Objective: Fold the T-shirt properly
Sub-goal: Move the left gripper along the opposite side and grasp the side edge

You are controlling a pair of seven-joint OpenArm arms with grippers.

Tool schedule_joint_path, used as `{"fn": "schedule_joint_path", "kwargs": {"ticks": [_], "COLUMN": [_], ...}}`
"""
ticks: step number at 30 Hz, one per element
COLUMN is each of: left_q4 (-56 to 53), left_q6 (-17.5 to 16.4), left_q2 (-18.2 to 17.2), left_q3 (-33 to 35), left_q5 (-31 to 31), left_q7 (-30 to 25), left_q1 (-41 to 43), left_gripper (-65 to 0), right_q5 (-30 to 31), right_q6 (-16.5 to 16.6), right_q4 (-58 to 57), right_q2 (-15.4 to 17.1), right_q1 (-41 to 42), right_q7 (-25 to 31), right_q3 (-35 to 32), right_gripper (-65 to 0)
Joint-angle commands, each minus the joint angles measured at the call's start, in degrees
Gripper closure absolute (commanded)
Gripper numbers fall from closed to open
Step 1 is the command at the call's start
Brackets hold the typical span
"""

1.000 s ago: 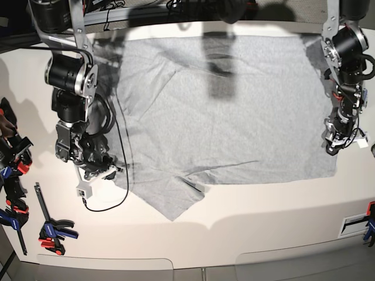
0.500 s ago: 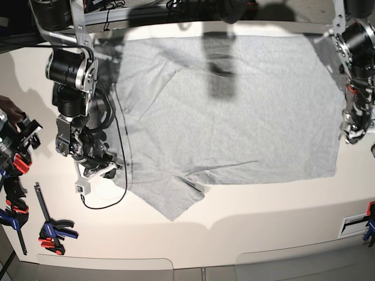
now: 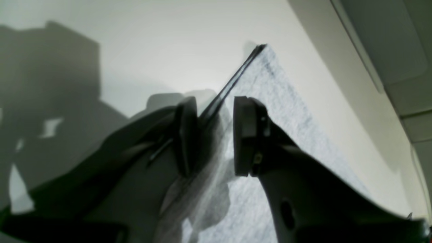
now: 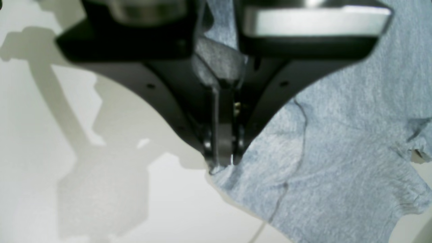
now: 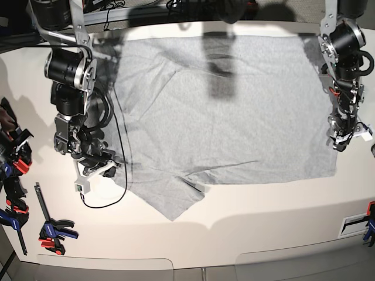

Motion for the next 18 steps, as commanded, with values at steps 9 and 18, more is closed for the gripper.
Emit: {"fn": "schedule_joint_path", "kwargs": {"ticks": [9, 18], "left_q4": [0.5, 0.5], "left_q6": [-0.02, -0.02], "left_q2": [-0.83, -0.79], "left_q3": [-0.09, -0.09], "left_q5": [0.22, 2.69], "left_q7": [-0.37, -1.42], "left_q1": [-3.61, -4.28], "left_gripper": [-15.9, -15.9], "right_q5": [-2.25, -2.23], "right_q6": [-0.72, -0.72], "right_q4": [-0.11, -0.11], "right_q2": [0.2, 0.2], "right_q1": [0.15, 0.15], "right_q7": [-3.39, -2.82], "right_q3": [-0.15, -0.15], "right_gripper": [0.0, 0.0]}}
